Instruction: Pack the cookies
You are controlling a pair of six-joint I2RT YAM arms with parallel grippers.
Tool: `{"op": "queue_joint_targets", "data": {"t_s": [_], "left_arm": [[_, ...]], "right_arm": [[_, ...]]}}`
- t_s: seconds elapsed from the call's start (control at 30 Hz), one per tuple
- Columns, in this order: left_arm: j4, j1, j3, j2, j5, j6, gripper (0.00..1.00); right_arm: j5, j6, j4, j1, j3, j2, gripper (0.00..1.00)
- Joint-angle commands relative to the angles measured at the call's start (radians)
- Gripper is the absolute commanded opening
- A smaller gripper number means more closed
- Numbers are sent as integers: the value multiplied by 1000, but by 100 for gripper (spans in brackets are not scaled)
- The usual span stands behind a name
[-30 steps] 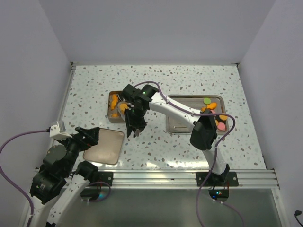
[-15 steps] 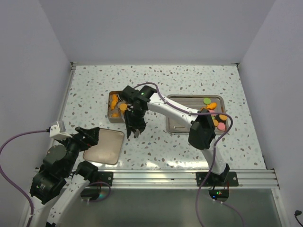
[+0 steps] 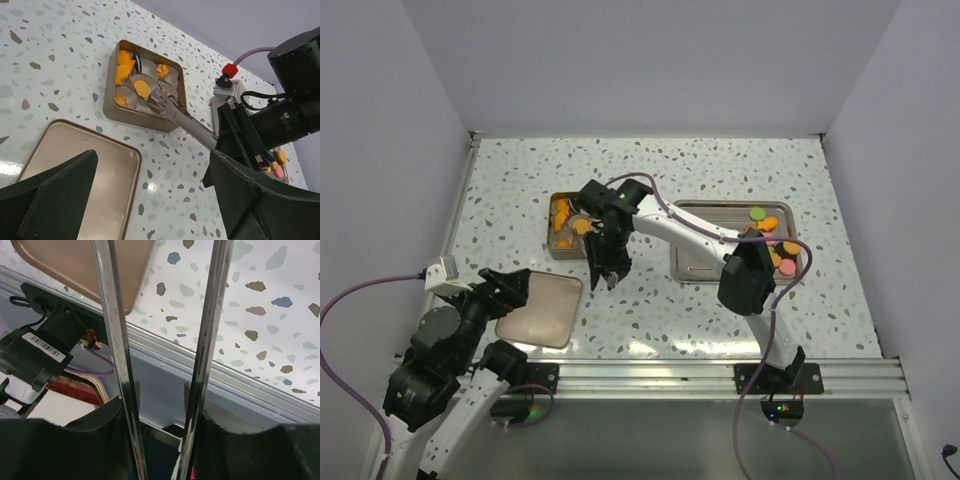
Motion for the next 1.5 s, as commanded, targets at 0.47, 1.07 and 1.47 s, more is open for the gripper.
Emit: {"op": "queue_joint_targets", "data": {"t_s": [0.47,1.07,1.47], "left_arm": [[37,-6,1,-11,-11,18,100],[35,-4,1,-23,-15,14,100],[34,-6,1,-24,-15,13,100]], "right_arm": [[118,-54,-115,-207,-58,-306,42],[115,-281,-87,-762,-659,-576,42],[60,-294,-34,-807,-770,-553,42]]}}
